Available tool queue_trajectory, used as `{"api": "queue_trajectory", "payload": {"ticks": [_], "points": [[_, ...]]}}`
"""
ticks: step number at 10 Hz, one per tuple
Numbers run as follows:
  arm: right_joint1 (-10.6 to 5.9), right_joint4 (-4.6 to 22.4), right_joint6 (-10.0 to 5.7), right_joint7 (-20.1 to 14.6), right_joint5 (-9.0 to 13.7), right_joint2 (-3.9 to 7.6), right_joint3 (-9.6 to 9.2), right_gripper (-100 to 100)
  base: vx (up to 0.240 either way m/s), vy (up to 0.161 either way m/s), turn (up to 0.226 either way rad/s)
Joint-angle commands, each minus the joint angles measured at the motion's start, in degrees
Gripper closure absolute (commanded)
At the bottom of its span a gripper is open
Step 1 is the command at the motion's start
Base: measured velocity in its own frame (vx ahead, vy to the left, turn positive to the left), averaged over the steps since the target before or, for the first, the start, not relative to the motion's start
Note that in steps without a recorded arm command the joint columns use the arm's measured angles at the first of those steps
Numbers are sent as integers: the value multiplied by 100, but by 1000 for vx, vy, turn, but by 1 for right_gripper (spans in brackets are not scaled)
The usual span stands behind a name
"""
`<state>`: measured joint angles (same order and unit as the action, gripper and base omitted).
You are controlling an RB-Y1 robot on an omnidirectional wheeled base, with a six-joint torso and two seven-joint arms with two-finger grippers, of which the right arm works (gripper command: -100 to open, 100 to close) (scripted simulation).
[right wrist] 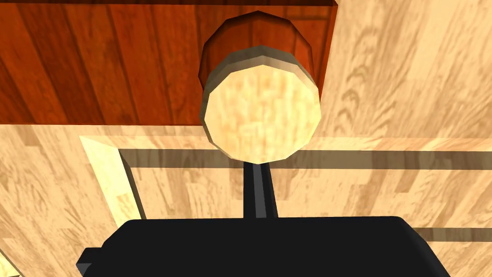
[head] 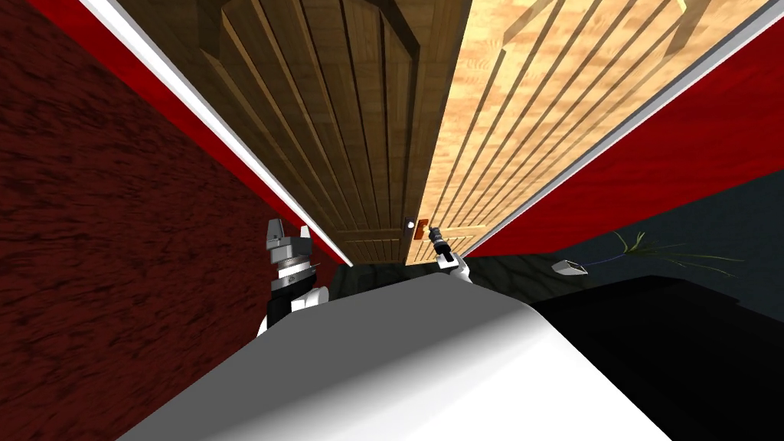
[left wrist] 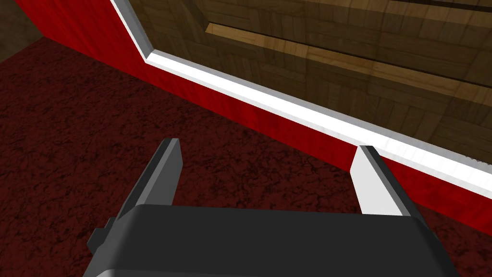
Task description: Pull the door open
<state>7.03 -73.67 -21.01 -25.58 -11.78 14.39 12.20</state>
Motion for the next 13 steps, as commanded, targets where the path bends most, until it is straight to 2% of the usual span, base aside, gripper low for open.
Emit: {"api": "queue_trajectory", "payload": {"ticks": [1,2,3,6,9,10,11,13], "points": [[8,7,4,0,-1,-4,-4,100,-15,-3,-3],[8,7,4,0,-1,-4,-4,100,0,0,0],[96,13,22,-21,8,48,64,-100,-112,-60,-132],[192,-73,25,-96,-8,85,32,-100,-216,-16,-31],[218,-289,-7,-226,-68,55,-201,-100,-187,106,81],[216,-221,-12,-203,-49,84,-142,-100,-73,78,12],[284,-125,15,-177,-18,134,13,-100,-24,-41,-170],[310,19,48,-108,24,171,212,-100,46,-132,-170]]}}
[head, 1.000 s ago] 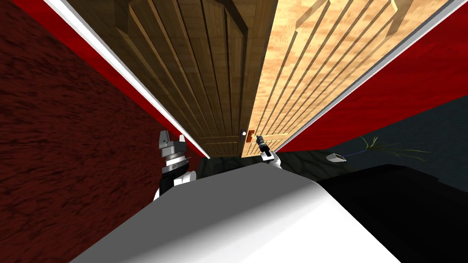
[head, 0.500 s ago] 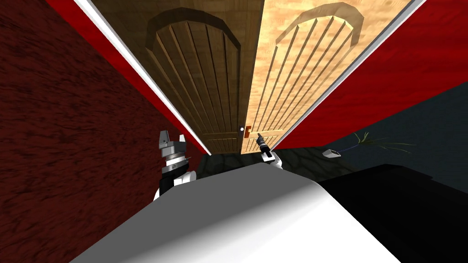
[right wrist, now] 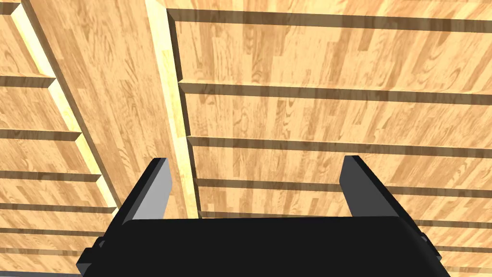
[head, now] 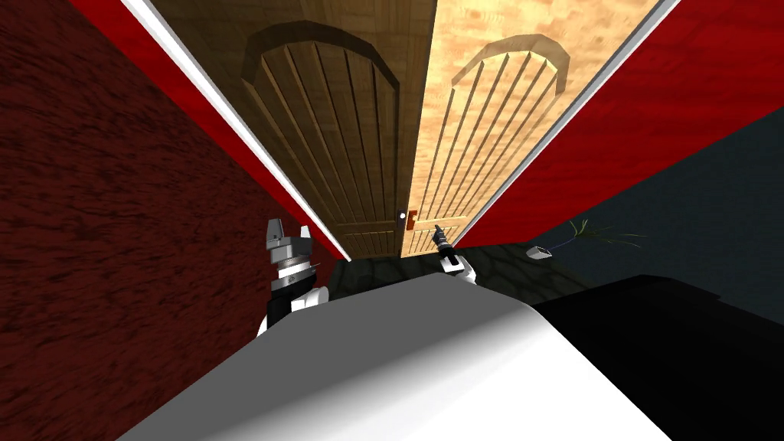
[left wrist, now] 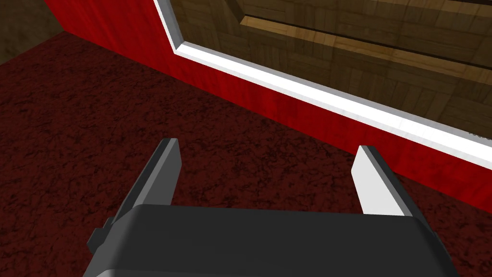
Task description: Pull the door open
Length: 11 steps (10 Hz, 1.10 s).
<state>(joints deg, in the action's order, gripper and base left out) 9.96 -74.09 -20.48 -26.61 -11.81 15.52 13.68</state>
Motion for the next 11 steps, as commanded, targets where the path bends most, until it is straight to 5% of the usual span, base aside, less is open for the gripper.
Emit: {"api": "queue_trajectory", "payload": {"ticks": [1,8,9,11], "points": [[5,73,-5,4,29,54,72,-100,147,-89,18],[-238,66,-75,70,3,-101,-82,-100,169,37,81],[-238,66,-75,70,3,-101,-82,100,-12,-6,-25],[-238,66,-75,70,3,-101,-82,100,-28,-21,2]]}}
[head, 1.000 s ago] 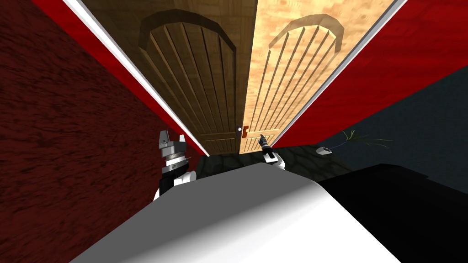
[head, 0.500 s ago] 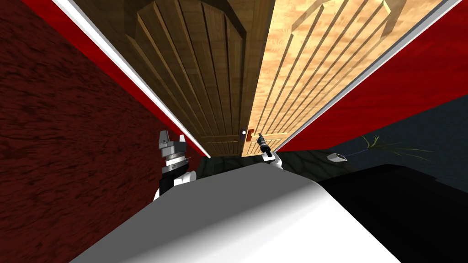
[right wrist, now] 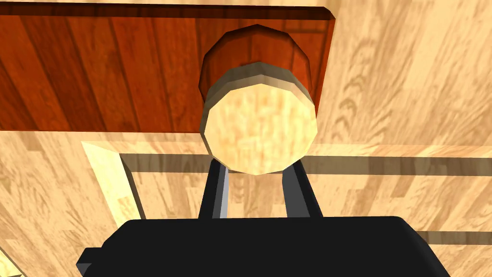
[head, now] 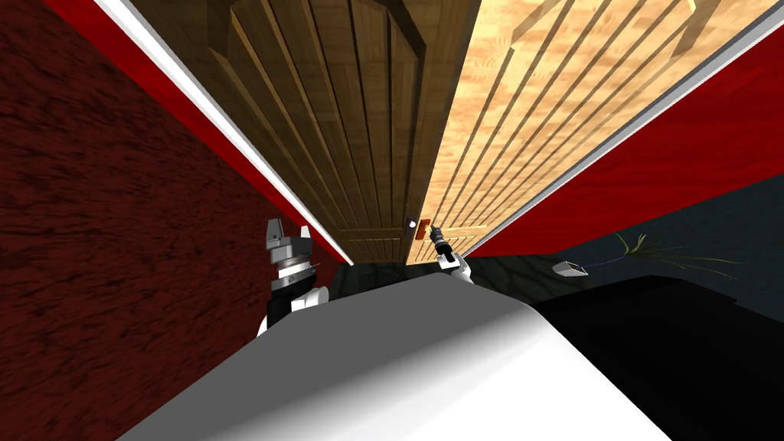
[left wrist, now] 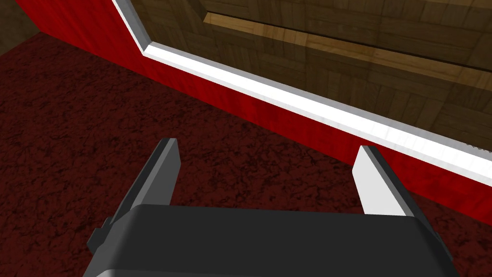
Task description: Pull the door open
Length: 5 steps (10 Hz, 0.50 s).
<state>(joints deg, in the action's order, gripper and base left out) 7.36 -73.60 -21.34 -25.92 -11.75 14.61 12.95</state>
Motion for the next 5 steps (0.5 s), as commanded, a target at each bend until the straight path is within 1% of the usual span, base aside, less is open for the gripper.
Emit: {"api": "queue_trajectory", "payload": {"ticks": [1,3,4,5], "points": [[22,17,11,1,-3,-9,-10,100,-21,-11,-7],[22,17,11,1,-3,-9,-10,100,-10,0,-1],[102,14,23,-24,3,37,39,-100,-114,-28,-102],[141,-7,26,-50,0,57,38,-100,-197,-66,-89]]}}
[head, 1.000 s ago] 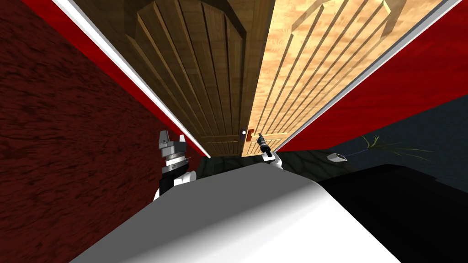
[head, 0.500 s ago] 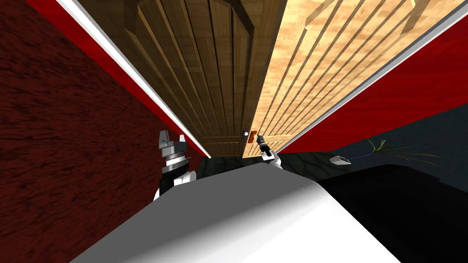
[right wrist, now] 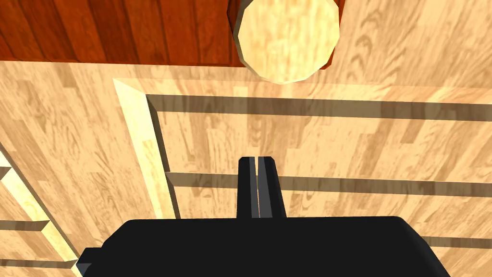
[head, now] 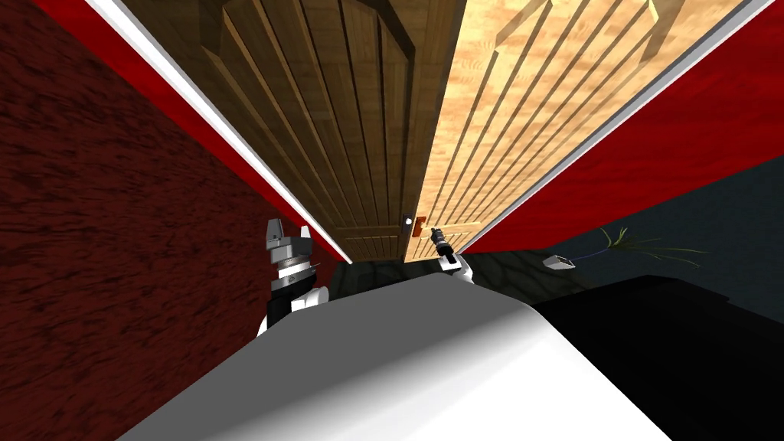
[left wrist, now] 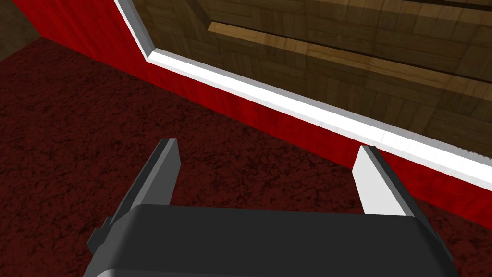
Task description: Pull the door open
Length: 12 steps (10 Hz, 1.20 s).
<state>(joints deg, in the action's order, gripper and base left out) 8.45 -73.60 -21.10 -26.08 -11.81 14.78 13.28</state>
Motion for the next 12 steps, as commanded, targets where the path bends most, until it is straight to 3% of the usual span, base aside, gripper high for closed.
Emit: {"api": "queue_trajectory", "payload": {"ticks": [1,5,7,9,12], "points": [[48,-23,1,-48,2,47,-3,-100,-198,-55,-9],[121,-276,-36,-226,-67,64,-259,-100,-192,58,66],[183,-113,-16,-161,-23,112,-48,-100,-48,-1,-92],[184,-3,39,-107,14,145,110,-100,80,-126,-141],[73,13,44,-75,16,102,85,-100,166,-22,63]]}}
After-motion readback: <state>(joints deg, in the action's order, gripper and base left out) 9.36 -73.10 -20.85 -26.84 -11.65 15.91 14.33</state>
